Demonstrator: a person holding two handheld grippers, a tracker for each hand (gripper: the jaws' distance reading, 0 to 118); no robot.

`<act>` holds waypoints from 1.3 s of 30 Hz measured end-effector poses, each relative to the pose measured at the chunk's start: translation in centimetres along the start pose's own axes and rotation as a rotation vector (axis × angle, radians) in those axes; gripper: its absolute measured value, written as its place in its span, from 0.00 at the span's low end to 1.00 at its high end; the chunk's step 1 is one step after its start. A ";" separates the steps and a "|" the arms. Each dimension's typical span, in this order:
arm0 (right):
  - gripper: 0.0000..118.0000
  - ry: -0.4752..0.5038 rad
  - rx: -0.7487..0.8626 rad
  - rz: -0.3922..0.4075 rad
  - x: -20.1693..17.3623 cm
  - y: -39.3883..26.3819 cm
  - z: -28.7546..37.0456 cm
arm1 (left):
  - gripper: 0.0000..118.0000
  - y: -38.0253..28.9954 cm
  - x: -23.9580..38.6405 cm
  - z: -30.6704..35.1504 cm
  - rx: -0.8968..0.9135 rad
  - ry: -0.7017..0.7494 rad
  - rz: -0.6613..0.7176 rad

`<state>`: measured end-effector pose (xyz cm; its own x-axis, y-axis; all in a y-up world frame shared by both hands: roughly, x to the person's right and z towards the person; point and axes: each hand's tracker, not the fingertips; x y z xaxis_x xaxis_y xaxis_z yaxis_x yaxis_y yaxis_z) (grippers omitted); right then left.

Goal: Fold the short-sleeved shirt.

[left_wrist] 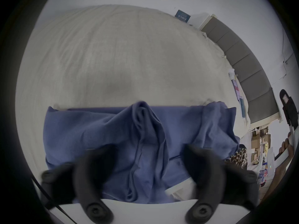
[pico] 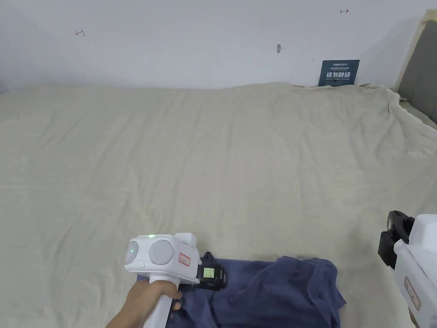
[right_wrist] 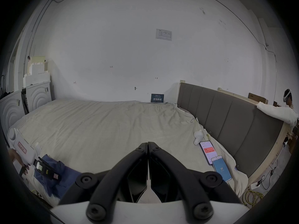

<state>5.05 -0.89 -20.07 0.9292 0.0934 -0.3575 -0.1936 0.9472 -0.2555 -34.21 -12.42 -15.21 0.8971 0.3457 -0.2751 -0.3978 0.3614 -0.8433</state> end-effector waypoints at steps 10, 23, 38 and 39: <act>0.00 0.009 0.007 0.002 -0.2 0.3 -0.1 | 1.00 -0.4 -1.6 9.6 0.364 0.073 0.012; 0.00 -0.005 0.000 0.002 0.2 0.2 0.0 | 0.00 -6.3 -4.6 6.3 0.525 0.246 -0.083; 0.00 -0.033 -0.031 -0.001 1.8 -0.7 0.4 | 0.00 -10.6 -1.6 -2.3 0.515 0.198 -0.057; 0.00 -0.036 -0.031 -0.001 1.9 -0.8 0.4 | 0.00 -10.6 -1.5 -2.3 0.535 0.179 -0.043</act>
<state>7.07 -1.33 -20.19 0.9399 0.1041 -0.3252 -0.2019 0.9375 -0.2834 -30.84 -18.73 -6.88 0.9149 0.1855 -0.3585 -0.3601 0.7766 -0.5170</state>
